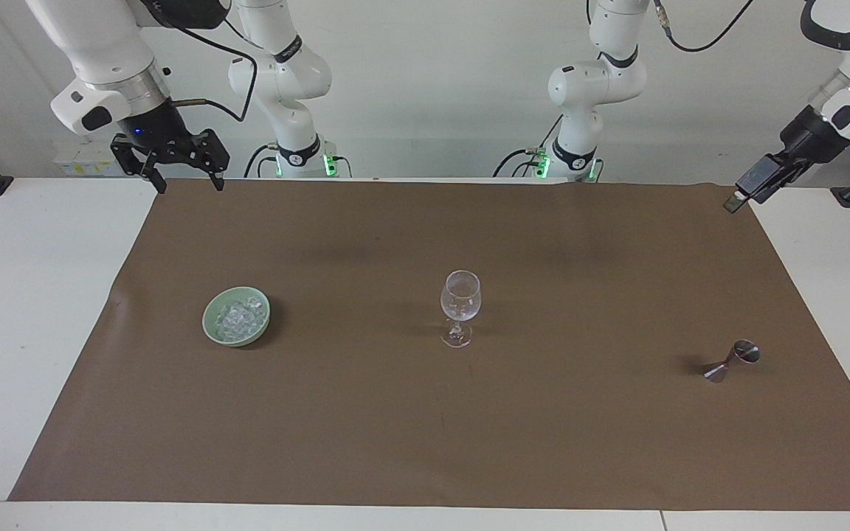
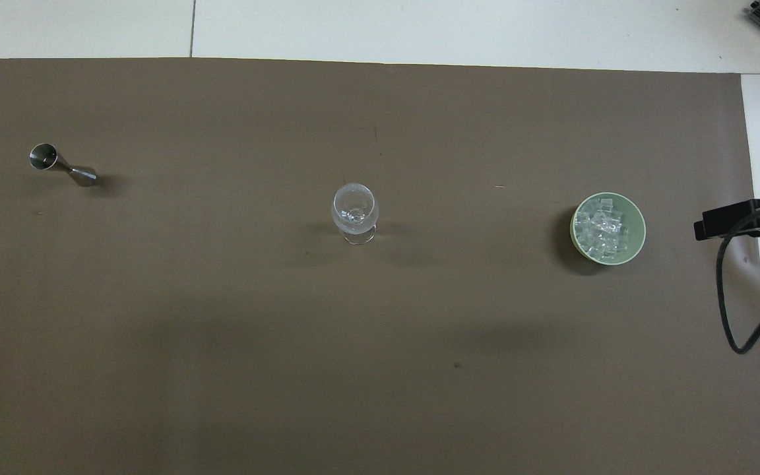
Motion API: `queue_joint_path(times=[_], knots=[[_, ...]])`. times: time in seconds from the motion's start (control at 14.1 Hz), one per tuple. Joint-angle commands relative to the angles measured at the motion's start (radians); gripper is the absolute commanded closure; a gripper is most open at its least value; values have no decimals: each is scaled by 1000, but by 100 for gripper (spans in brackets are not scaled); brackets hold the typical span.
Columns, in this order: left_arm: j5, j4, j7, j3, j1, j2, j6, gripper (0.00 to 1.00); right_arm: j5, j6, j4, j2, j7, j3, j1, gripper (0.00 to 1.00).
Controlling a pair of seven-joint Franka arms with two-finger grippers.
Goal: Pour wine and add ice with both arms
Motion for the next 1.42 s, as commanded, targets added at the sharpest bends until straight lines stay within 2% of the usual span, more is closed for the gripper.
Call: queue_joint_path(times=[0.0,0.57,1.07,1.35], knots=[[-34,-81,-92,-7,13,-43,70,0,3,-4,-21,-20,-21,2,-6,0],[-128,-130,-126,-7,103,-31,101,0,3,-4,-22,-20,-21,2,-6,0],[-143,-137,-266,-7,135,-3,97,0,3,-4,-21,-20,-21,2,-6,0],[-191,-158,-325,-7,161,0,94,0,3,-4,-21,-20,-21,2,-6,0]])
